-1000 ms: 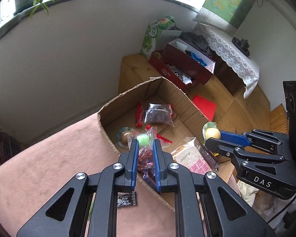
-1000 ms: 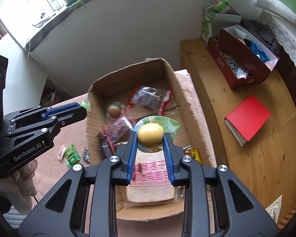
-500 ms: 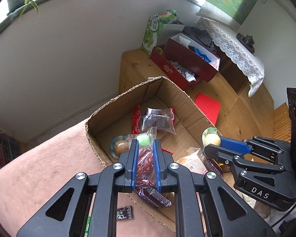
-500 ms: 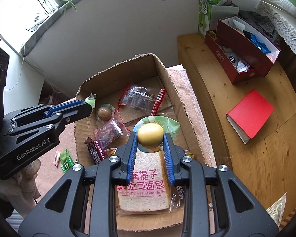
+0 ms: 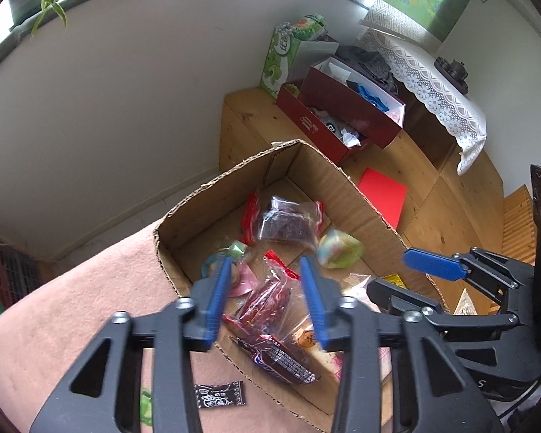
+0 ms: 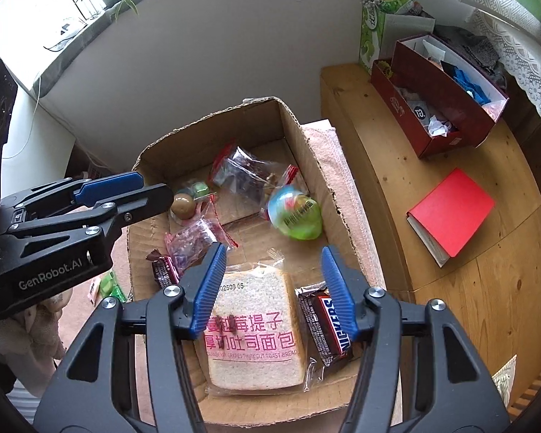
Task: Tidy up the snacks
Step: 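Carry the yellow ball candy and green candy into the box and open both grippers, then move both open grippers from the box back over the remaining candies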
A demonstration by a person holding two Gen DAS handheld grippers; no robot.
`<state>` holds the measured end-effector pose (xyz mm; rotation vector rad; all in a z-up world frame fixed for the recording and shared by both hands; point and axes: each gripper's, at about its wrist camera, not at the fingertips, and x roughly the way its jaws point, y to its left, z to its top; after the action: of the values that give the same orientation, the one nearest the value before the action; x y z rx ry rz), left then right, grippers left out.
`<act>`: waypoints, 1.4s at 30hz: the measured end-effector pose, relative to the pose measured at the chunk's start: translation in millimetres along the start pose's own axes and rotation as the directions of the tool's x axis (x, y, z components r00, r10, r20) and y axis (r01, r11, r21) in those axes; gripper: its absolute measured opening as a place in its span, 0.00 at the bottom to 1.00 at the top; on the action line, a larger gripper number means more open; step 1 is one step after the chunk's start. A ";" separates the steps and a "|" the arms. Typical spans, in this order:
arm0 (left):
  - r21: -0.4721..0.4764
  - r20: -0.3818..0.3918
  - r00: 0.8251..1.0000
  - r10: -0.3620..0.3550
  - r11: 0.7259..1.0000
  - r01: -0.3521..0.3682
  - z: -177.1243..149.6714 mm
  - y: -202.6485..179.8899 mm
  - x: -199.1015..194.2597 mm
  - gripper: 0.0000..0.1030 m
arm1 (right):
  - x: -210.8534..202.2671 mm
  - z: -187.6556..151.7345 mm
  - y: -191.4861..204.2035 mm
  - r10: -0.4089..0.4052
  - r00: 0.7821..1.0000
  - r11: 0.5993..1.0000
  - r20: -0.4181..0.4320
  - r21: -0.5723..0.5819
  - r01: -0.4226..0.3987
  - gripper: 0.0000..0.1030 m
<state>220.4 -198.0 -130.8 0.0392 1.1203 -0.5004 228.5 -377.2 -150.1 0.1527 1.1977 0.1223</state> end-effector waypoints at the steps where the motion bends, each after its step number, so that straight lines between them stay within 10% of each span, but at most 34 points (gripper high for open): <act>1: 0.001 0.000 1.000 0.002 1.000 -0.002 -0.5 0.3 -0.3 0.39 | -0.4 -0.6 0.1 0.000 1.000 1.000 0.000 0.001 0.000 0.56; 22: -0.065 0.069 0.997 0.027 0.998 -0.022 -18.1 34.6 -44.2 0.39 | -24.6 -10.3 37.7 0.040 0.999 0.999 0.024 -0.034 -0.039 0.56; 42: -0.292 0.026 0.993 0.119 0.950 -0.106 -110.3 135.4 -90.2 0.39 | -12.5 -53.1 139.3 0.188 0.977 0.956 -0.100 -0.209 -0.206 0.56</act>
<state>150.7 -14.2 -131.0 -0.1629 1.1326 -0.2298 172.6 -239.6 -132.2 0.0740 1.2369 0.4376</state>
